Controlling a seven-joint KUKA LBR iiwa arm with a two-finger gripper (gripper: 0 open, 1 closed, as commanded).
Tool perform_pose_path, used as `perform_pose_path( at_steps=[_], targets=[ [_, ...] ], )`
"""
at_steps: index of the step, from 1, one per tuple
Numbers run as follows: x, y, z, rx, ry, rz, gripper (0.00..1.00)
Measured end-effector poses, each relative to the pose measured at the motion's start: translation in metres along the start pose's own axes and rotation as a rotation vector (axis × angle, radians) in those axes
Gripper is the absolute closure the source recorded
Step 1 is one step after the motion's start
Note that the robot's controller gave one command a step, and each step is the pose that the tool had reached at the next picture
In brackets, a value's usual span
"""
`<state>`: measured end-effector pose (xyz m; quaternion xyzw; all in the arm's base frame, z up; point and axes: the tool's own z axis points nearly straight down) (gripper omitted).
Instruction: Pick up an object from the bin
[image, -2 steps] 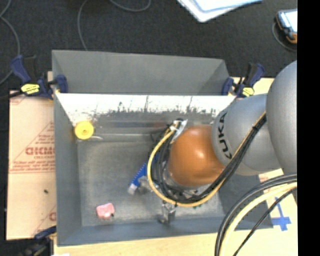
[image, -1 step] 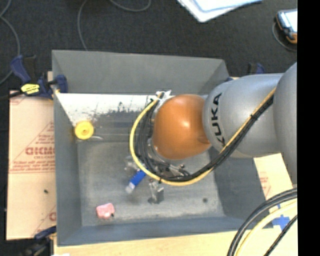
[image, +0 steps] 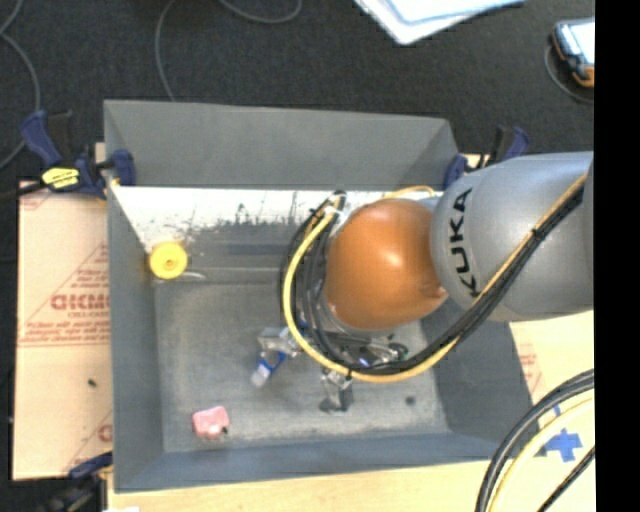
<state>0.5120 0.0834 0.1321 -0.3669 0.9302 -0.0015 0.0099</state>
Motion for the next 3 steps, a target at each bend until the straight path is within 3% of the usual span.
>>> perform_pose_path(
  at_steps=[1, 2, 3],
  targets=[
    [-0.021, -0.026, 0.033, -0.003, -0.001, -0.045, 0.00],
    [-0.049, -0.022, 0.059, 0.003, -0.006, -0.135, 0.00],
    [-0.062, -0.051, 0.061, -0.002, -0.006, -0.278, 1.00]
  ],
)
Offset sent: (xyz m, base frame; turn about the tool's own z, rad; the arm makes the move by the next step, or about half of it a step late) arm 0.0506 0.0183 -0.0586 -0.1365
